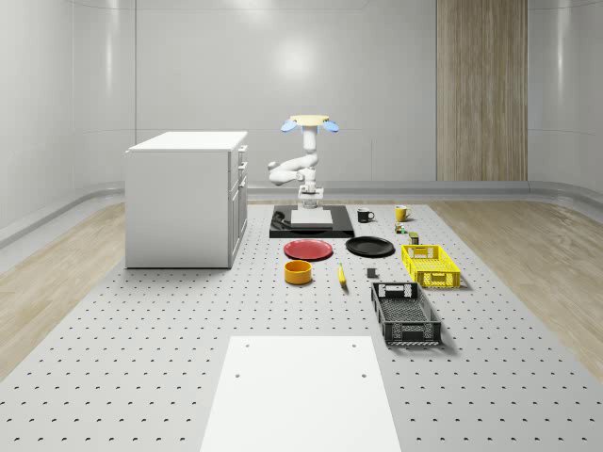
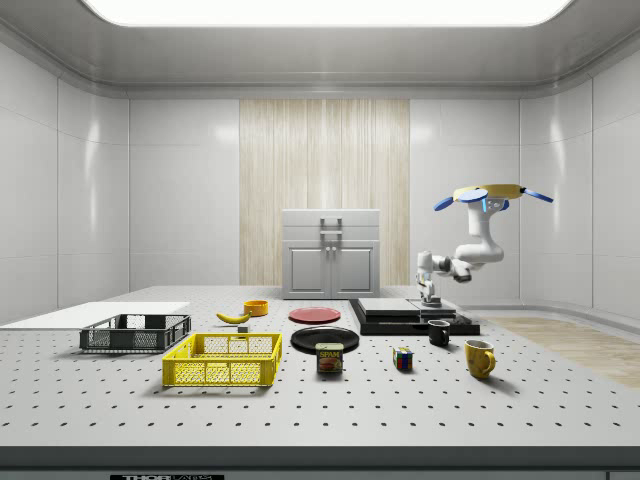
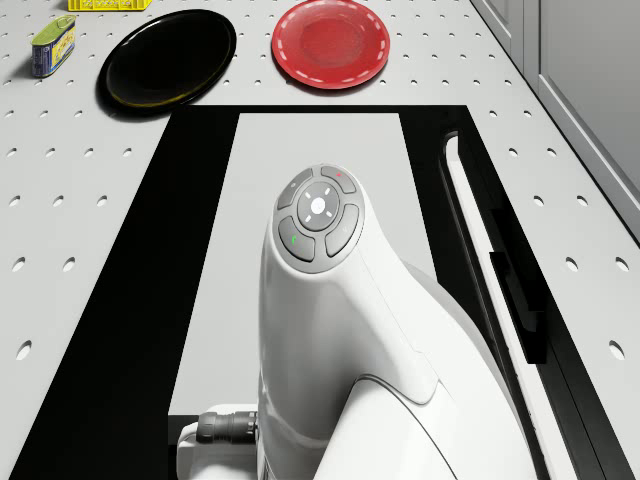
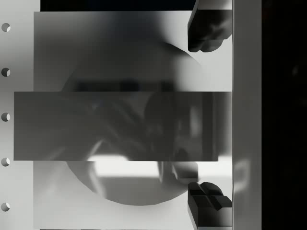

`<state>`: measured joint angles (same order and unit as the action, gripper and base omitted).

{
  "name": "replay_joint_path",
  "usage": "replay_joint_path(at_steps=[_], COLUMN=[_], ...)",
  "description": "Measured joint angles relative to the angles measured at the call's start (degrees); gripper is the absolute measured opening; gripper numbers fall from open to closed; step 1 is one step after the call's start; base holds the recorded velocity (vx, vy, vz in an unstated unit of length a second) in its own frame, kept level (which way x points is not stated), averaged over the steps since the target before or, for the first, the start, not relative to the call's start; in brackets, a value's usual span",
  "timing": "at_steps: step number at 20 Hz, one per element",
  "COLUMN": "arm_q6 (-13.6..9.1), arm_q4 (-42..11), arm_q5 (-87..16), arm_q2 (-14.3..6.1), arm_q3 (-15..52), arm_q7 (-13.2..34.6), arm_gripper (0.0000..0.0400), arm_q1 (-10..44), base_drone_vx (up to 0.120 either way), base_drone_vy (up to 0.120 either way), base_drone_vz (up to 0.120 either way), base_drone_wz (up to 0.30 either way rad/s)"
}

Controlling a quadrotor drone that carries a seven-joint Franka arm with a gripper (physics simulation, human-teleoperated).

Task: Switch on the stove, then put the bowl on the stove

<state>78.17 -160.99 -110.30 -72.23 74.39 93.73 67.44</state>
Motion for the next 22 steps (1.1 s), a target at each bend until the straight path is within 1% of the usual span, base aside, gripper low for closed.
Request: replay_joint_path(at_steps=[8, 22], arm_q6=[1.9, 3.8], arm_q4=[0.4, 0.6], arm_q5=[-0.1, 0.8], arm_q2=[-1.7, -3.7], arm_q3=[-0.6, -0.3], arm_q7=[1.1, 4.2], arm_gripper=[0.04, 0.04], arm_q1=[1.3, 4.6], base_drone_vx=[0.0, 0.0], base_drone_vy=[0.0, 0.0], base_drone_vz=[0.0, 0.0], base_drone_wz=[0.0, 0.0])
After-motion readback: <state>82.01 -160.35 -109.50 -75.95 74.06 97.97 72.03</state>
